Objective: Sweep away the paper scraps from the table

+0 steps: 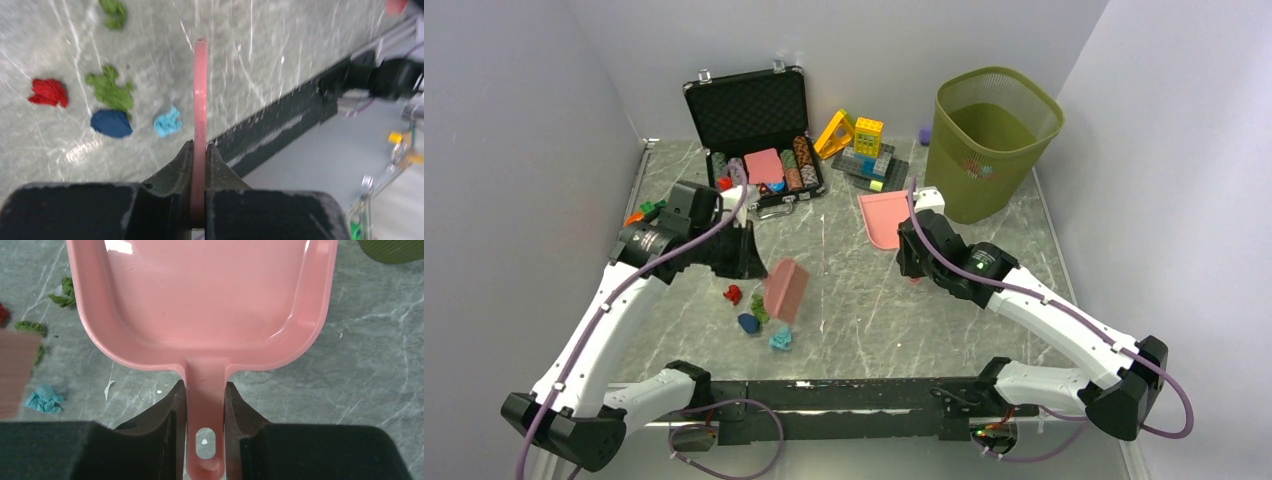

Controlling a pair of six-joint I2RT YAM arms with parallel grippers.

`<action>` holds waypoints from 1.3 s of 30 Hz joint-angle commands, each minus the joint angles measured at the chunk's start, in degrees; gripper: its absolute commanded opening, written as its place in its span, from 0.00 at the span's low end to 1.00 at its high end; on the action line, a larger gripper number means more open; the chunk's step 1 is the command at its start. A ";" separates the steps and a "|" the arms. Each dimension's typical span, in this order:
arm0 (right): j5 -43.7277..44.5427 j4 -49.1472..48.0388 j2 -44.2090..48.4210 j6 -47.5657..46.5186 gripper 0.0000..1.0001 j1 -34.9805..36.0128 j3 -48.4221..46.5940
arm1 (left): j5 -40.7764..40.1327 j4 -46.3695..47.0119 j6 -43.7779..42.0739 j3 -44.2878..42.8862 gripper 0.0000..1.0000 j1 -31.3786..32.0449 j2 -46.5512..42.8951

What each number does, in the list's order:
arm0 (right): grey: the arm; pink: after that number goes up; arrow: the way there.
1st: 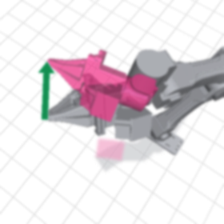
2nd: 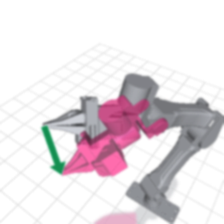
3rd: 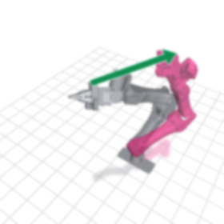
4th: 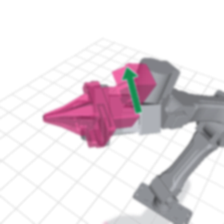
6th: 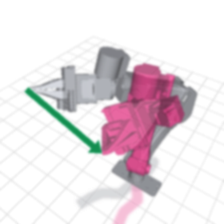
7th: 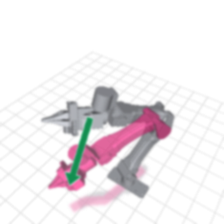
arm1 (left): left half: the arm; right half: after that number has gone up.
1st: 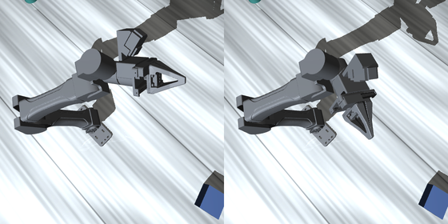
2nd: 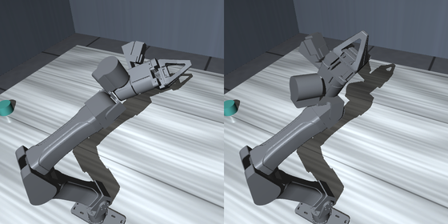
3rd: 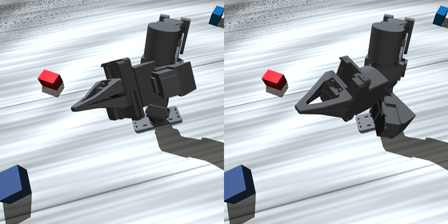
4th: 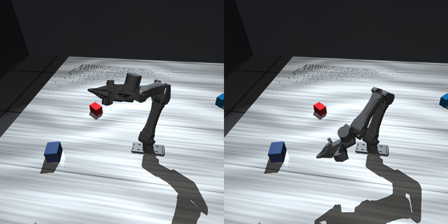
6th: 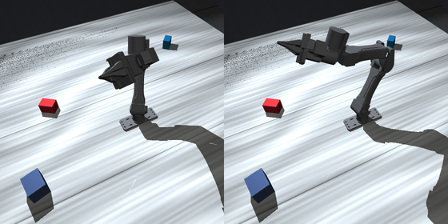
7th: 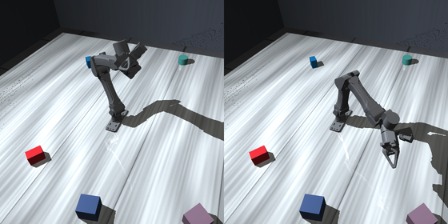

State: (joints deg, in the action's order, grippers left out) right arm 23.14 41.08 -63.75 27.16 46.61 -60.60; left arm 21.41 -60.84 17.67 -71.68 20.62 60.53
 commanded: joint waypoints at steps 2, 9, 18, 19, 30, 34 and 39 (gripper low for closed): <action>-1.30 -3.72 1.63 -1.09 0.00 0.36 0.62 | 1.20 -10.03 -9.18 1.55 0.00 5.52 -0.41; -2.37 -3.38 0.76 -1.27 0.00 0.33 -0.26 | 0.82 -4.66 -10.49 7.43 0.00 10.47 0.02; -2.56 -3.37 1.34 -0.27 0.00 0.46 0.83 | -13.69 -3.44 -10.14 6.86 0.00 15.22 9.33; -2.49 -3.25 1.24 -0.26 0.00 0.41 0.80 | -17.99 -3.21 -9.74 6.28 0.00 15.30 10.32; -1.02 -2.85 0.66 -1.49 0.00 0.43 -0.11 | -38.87 -0.31 -6.25 -0.10 0.00 15.27 3.74; -2.10 -3.81 -0.01 -1.24 0.00 0.41 0.11 | -41.93 -5.20 -3.73 -3.17 0.00 15.22 3.12; -2.78 -4.60 -0.66 -1.32 0.00 0.38 0.11 | -50.56 -14.80 5.05 -6.51 0.00 14.66 5.65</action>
State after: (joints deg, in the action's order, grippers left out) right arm 20.56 39.97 -64.16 26.37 46.72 -59.81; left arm -19.49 -66.89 14.59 -75.35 35.81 64.25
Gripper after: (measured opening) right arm 0.285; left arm 0.105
